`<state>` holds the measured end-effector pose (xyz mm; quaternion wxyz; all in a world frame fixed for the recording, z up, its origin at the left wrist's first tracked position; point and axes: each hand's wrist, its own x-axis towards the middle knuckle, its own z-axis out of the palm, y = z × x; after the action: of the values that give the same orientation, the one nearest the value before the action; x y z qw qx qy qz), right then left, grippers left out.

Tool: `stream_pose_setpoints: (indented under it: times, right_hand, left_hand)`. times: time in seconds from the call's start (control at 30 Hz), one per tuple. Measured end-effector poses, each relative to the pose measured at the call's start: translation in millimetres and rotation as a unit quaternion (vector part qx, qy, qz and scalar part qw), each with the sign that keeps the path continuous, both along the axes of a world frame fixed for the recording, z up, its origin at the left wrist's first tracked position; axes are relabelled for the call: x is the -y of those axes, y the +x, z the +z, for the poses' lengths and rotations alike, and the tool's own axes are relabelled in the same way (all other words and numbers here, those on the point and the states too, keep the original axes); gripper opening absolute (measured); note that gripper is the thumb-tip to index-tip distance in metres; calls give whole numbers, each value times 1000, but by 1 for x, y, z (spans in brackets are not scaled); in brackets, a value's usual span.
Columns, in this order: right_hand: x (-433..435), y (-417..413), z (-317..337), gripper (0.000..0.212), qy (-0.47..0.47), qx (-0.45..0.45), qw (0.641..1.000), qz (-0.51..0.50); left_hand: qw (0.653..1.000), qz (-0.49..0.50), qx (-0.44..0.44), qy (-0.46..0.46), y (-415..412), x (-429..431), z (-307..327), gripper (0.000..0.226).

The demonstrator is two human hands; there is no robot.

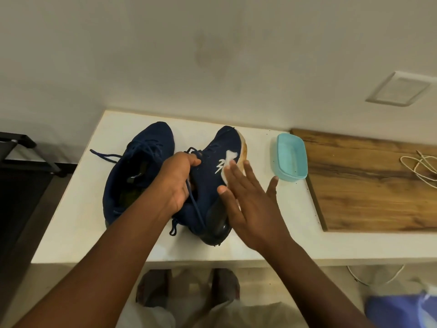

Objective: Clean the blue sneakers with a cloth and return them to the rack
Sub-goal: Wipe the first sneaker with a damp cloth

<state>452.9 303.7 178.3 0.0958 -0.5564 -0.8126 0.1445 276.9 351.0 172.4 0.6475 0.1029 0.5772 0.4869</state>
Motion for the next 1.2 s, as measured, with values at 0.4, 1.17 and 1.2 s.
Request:
stream_pose_setpoints:
  times: [0.4, 1.17, 1.2]
  right_hand:
    - [15, -12, -11, 62, -65, -63, 996, -2]
    - [9, 1, -16, 59, -65, -22, 998, -8]
    - [2, 1, -16, 60, -62, -34, 997, -15]
  left_hand:
    - [981, -101, -142, 86, 5, 12, 4, 49]
    - [981, -95, -147, 82, 5, 8, -2, 51]
    - [981, -97, -148, 85, 6, 9, -1, 53]
